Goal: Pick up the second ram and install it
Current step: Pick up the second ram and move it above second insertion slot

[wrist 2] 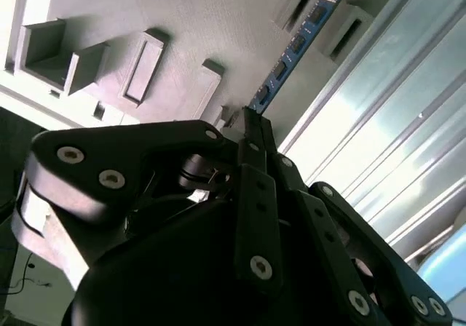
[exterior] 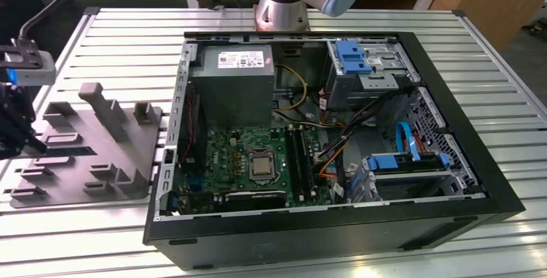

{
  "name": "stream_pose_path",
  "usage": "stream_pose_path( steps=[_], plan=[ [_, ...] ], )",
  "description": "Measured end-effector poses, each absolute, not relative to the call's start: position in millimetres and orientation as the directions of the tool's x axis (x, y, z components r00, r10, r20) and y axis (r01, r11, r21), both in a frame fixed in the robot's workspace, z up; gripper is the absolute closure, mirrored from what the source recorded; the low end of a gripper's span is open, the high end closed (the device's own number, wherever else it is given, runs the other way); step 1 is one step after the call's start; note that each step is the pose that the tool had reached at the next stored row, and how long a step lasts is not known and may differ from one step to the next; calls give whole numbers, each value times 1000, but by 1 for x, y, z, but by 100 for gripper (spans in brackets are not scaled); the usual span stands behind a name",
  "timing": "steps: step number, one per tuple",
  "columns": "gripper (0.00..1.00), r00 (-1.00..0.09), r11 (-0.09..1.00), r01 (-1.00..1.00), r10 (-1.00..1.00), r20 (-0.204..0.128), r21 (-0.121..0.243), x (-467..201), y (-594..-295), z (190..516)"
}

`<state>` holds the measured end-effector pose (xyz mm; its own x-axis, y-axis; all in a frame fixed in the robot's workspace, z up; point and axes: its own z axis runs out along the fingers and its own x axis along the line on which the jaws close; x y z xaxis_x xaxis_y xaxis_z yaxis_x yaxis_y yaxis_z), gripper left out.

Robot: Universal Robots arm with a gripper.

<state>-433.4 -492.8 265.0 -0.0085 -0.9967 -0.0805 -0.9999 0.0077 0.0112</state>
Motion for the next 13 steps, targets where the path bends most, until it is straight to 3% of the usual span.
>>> stream_pose_path(
  steps=[13],
  plan=[
    [89, -8, 8, -1000, -997, -80, 11, -433, -493, 307]
  ],
)
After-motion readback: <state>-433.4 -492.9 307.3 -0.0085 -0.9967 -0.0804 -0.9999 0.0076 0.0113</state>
